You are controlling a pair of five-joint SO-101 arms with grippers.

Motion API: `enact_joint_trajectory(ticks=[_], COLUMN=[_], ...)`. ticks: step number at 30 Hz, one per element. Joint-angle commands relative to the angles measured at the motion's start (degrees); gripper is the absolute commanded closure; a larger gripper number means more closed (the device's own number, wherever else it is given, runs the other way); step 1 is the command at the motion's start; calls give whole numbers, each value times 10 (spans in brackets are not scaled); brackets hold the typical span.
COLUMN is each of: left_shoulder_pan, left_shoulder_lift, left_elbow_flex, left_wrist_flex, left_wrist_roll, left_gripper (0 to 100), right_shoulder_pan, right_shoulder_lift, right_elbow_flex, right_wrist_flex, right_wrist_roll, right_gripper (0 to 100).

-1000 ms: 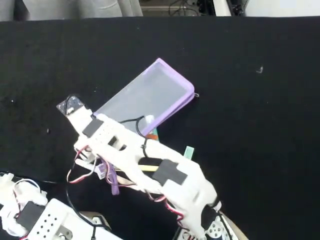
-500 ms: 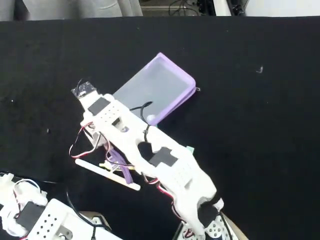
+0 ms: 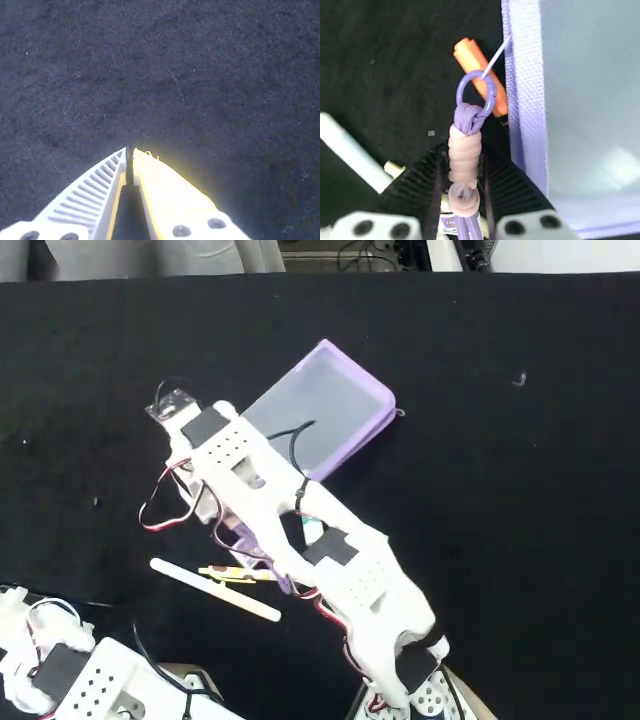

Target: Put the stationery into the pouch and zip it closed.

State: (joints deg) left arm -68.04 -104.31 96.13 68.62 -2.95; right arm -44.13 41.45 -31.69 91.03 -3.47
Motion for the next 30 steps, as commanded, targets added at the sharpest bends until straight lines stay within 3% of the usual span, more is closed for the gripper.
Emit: enact_joint_trajectory(ticks=[1, 9, 19, 30], left_shoulder_pan=[-4, -5, -2, -1], left_shoulder_lift=[0, 0, 0, 0], left_elbow_flex=[13, 13, 13, 13], left_wrist_flex=[2, 2, 0, 0], left_wrist_roll=[-4, 0, 1, 1], left_gripper=[970, 970, 970, 970], right_shoulder_pan=[-25, -27, -23, -21], right_shoulder_lift=[-5, -45, -289, -491], right_elbow_flex=[-65, -96, -104, 9], right_wrist_flex=[61, 101, 101, 101], right_wrist_roll=[24, 64, 98, 215], right_gripper=[988, 988, 988, 988])
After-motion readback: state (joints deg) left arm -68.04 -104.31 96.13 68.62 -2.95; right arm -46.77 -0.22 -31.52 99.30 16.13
